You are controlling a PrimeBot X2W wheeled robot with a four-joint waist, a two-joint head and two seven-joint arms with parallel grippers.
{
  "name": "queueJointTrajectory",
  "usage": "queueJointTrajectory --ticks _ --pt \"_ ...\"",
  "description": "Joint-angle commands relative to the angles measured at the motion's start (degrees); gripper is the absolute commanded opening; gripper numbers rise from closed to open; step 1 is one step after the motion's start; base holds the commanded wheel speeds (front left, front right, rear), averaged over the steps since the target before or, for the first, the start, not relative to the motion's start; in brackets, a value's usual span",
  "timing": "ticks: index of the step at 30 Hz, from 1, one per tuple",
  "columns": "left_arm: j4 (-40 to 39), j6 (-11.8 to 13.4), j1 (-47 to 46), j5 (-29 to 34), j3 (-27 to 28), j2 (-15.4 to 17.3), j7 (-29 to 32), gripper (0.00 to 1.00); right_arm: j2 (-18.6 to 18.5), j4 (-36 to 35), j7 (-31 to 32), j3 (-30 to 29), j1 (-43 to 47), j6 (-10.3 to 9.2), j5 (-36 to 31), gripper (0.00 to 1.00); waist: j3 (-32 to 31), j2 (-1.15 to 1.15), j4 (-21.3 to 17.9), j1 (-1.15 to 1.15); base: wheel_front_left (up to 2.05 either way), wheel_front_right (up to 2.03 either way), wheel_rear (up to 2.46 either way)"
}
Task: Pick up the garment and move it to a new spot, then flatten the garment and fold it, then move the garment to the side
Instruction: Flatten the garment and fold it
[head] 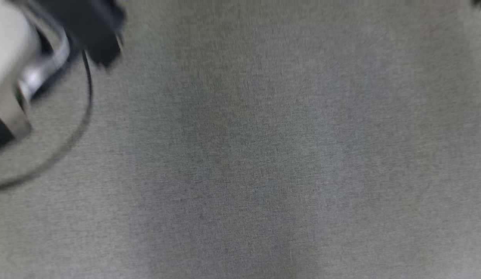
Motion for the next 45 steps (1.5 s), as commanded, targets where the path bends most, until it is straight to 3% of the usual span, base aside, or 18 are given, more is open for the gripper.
queueJointTrajectory --ticks 1,10,20,32,37,45 --pt "-1.5 0.4 4.0 -0.8 0.1 0.5 -0.5 0.0 -1.3 -1.5 -0.8 -0.2 3.7 0.06 1.4 0.0 -4.2 -0.01 0.5 0.01 0.0 0.0 0.0" --pt "-12.3 6.8 28.5 3.4 2.3 2.1 -0.6 0.0 -7.2 -10.2 -3.4 -3.4 30.2 0.06 4.5 0.0 -13.4 -0.01 1.5 0.01 0.0 0.0 0.0" --pt "-14.4 8.5 49.7 7.6 0.6 5.0 -0.6 0.0 -6.9 -14.3 -3.8 -12.2 55.7 -0.04 1.0 0.0 -20.5 -0.01 1.5 0.01 0.0 0.0 0.0" --pt "-14.5 10.7 62.9 10.5 4.5 4.8 -0.6 0.0 3.2 -24.3 2.5 -26.9 83.2 -0.05 -7.3 0.0 -27.0 -0.01 2.2 0.01 0.0 0.0 0.0" --pt "-15.6 10.6 69.1 10.7 6.7 5.8 -0.6 0.0 10.8 -31.9 9.1 -35.7 96.3 -0.05 -12.2 0.0 -30.0 -0.01 3.6 0.01 0.0 0.0 0.0" --pt "-14.6 9.2 71.1 12.3 7.3 1.9 -0.6 0.0 17.4 -39.7 15.5 -43.0 99.9 -0.03 -15.6 0.0 -30.2 -0.01 5.2 0.01 0.0 0.0 0.0"
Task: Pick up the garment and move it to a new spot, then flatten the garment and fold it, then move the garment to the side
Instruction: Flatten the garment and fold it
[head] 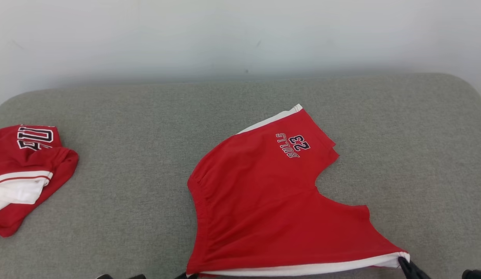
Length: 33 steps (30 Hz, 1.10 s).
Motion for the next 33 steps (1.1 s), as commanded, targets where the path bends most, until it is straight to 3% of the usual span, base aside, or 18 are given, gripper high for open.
queueJointTrajectory --ticks 1,12,23,33 --pt "0.2 -0.2 0.1 0.4 0.7 -0.8 -0.2 0.0 0.3 -0.4 0.5 -0.8 -0.8 -0.13 -0.4 0.0 -0.2 0.0 0.7 0.0 0.0 0.0 0.0" --pt "4.3 -5.3 -0.9 3.2 6.8 -7.8 -0.2 0.0 -2.7 3.2 4.9 -1.5 -12.0 -0.13 -0.5 0.0 -0.8 0.0 4.3 0.0 0.0 0.0 0.0" --pt "10.8 -8.3 -6.1 4.0 12.1 -15.4 -0.2 0.0 -7.8 17.9 5.5 4.8 -32.6 -0.13 0.9 0.0 1.7 0.0 7.0 0.0 0.0 0.0 0.0" --pt "17.1 -9.2 -12.9 3.5 14.0 -20.9 -0.2 0.0 -8.7 33.0 4.2 11.6 -51.5 -0.13 -0.3 0.0 6.4 0.0 9.1 0.0 0.0 0.0 0.0"
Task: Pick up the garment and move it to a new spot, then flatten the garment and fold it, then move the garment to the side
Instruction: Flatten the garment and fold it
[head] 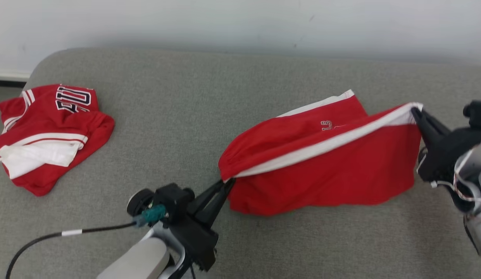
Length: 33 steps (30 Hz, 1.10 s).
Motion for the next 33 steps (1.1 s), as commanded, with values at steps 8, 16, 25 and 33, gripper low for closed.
queueJointTrajectory --ticks 8,16,25,33 --pt "5.5 -0.3 -6.8 -1.8 0.3 -3.6 -0.2 0.0 0.6 12.8 -2.5 5.8 -14.3 -0.12 -1.5 0.0 6.0 -0.01 2.9 -0.01 0.0 0.0 0.0" --pt "8.8 -0.2 -10.7 -1.5 1.4 -5.7 -0.2 0.0 2.6 22.0 -6.4 11.3 -23.9 -0.12 -2.9 0.0 10.1 -0.01 3.8 -0.01 0.0 0.0 0.0" --pt "10.8 -0.3 -11.8 0.8 3.0 -7.1 -0.2 0.44 3.2 28.7 -9.8 16.8 -28.4 -0.12 -1.1 0.97 10.7 -0.01 4.0 -0.01 0.0 0.0 0.0" --pt "10.6 -0.3 -7.4 4.3 8.4 -8.2 -0.2 1.0 1.8 29.4 -13.0 21.3 -27.7 -0.12 2.9 1.0 8.4 -0.01 3.1 -0.01 0.0 0.0 0.0"
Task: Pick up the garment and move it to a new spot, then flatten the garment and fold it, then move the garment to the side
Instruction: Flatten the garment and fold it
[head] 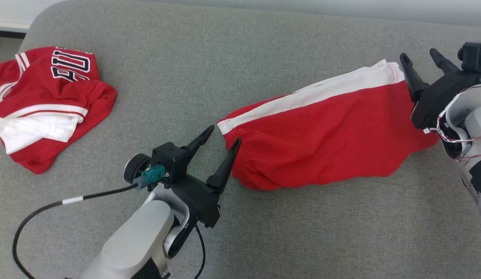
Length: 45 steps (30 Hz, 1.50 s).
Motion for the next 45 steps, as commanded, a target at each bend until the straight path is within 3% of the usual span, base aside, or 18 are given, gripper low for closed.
queueJointTrajectory --ticks 1,14,20,24,32,41,42,43,45 --pt "-0.6 0.1 1.8 0.9 1.3 -0.4 -0.2 1.0 -0.3 -0.1 -1.0 0.7 1.0 -0.12 1.2 1.0 -1.2 -0.01 -0.4 0.0 0.0 0.0 0.0" --pt "-11.3 5.3 12.5 10.9 14.2 1.0 -0.2 1.0 -3.5 0.1 -3.9 5.1 9.7 -0.12 9.2 1.0 -6.1 -0.01 -0.2 0.0 0.0 0.0 0.0" --pt "-18.1 9.1 19.9 16.6 23.5 0.9 -0.2 1.0 -3.1 1.8 -4.7 5.9 14.2 -0.12 13.0 1.0 -7.2 -0.01 0.6 0.0 0.0 0.0 0.0" --pt "-20.4 10.3 24.0 19.8 27.5 0.2 -0.2 1.0 -2.6 3.3 -4.5 6.1 14.8 -0.12 14.0 1.0 -7.0 -0.01 1.4 0.0 0.0 0.0 0.0" --pt "-22.4 10.0 29.7 23.9 33.1 -2.7 -0.2 1.0 -1.1 7.1 -2.0 7.1 14.5 -0.12 15.8 1.0 -6.8 -0.01 3.0 0.0 0.0 0.0 0.0" --pt "-21.9 7.4 31.3 27.1 36.1 -5.2 -0.2 1.0 0.2 10.8 2.4 8.4 14.3 -0.12 17.2 1.0 -6.6 -0.01 4.1 0.0 0.0 0.0 0.0" --pt "-21.8 7.0 31.2 27.3 36.4 -5.4 -0.2 1.0 0.3 10.5 2.4 8.7 14.3 -0.12 17.3 0.27 -6.5 -0.01 4.2 0.0 0.0 0.0 0.0" --pt "-21.7 7.0 31.1 27.6 36.7 -5.7 -0.2 1.0 0.6 10.0 2.3 8.8 14.4 -0.12 17.5 0.0 -6.6 -0.01 4.2 0.0 0.0 0.0 0.0" --pt "-21.5 6.6 31.2 28.0 37.3 -6.1 -0.2 1.0 0.8 9.4 2.4 9.1 14.7 -0.12 18.1 0.0 -6.9 -0.01 3.9 0.0 0.0 0.0 0.0"
